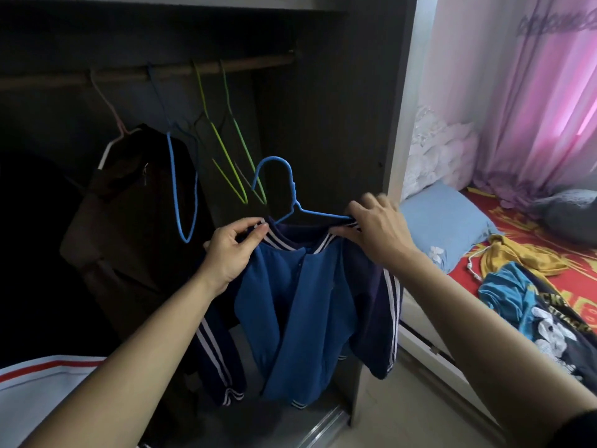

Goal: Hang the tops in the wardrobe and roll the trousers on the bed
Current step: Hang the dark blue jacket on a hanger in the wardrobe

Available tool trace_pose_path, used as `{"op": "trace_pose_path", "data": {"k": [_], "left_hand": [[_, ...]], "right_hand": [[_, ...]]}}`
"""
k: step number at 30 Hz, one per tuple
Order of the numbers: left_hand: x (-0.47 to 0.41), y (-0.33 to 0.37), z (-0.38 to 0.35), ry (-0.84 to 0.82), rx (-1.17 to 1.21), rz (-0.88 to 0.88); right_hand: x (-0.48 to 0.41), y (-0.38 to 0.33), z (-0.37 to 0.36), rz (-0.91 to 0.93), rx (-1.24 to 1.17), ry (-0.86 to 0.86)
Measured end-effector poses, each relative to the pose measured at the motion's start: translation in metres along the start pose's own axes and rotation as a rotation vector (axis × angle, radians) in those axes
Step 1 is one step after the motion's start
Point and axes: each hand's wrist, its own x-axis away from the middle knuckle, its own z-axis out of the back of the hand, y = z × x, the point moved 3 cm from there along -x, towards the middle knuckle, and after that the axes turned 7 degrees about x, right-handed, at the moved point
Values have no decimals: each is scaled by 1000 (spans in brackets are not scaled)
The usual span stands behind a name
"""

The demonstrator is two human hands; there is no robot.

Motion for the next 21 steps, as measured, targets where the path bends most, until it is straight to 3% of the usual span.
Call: {"op": "trace_pose_path", "data": {"k": [2,5,9,15,21], "left_hand": [[-2,7,-9,-86,-86,-46],[-6,14,-29,-201,-184,-152],[-21,21,-54,-249,-236,-165],[-49,50,-79,-337,-342,-337],[-72,71,-81,-377,-406,-365]], "right_hand": [[-1,11,0,-59,-198,-173],[7,23,11,-39,-221,-153],[20,37,31,-63,-234,-119],[20,41,77,-220,8,40],[5,14,106,-286,296,145]]}}
